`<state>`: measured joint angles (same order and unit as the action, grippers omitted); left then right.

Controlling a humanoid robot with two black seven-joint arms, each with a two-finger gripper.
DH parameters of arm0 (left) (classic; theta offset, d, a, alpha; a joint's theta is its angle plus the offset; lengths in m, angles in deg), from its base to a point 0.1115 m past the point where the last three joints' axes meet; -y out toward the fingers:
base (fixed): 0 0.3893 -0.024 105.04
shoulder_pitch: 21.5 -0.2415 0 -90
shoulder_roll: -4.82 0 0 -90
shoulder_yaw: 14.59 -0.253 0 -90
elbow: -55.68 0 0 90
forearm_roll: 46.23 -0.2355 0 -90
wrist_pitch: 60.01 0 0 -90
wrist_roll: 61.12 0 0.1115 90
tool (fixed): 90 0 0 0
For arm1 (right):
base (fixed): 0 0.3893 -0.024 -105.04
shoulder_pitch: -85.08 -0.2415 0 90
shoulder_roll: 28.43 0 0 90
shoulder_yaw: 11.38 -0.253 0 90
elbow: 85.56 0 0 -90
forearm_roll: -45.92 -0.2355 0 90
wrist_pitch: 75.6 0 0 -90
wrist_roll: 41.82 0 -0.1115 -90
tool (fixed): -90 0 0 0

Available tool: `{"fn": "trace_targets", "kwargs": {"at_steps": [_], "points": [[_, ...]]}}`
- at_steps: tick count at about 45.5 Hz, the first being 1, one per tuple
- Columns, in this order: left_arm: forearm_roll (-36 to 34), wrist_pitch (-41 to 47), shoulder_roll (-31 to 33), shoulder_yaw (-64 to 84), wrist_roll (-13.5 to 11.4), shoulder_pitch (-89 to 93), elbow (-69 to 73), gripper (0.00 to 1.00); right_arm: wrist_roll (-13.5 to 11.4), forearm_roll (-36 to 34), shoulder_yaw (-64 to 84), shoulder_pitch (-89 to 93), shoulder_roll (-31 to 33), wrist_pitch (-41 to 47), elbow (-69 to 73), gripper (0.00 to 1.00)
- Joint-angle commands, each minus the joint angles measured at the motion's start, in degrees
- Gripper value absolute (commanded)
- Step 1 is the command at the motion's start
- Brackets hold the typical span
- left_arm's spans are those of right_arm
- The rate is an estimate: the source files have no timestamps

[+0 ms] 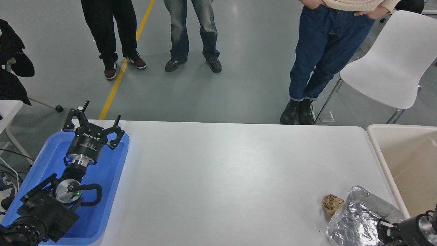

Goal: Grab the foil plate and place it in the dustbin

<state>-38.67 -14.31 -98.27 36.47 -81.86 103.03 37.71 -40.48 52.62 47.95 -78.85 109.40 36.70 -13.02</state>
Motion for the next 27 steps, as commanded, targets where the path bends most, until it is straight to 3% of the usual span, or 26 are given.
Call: {"fn": "trace_targets", "kwargs": {"at_steps": [1, 13, 27], "points": [[0.00, 0.00, -0.01, 0.00, 0.09, 0.00, -0.05, 1.00, -0.02, 0.16, 9.21, -12.19, 1.92, 9.41, 0.24, 0.00], [0.00, 0.09, -0.01, 0.00, 0.09, 0.00, -0.05, 1.00, 0.07, 0.25, 22.75, -31.35, 1.48, 22.69, 0.33, 0.00], [0.00, 0.00, -0.01, 0.00, 0.09, 0.00, -0.05, 1.00, 0.07, 0.51, 29.00, -49.90, 0.69, 22.69, 0.41, 0.00]]}}
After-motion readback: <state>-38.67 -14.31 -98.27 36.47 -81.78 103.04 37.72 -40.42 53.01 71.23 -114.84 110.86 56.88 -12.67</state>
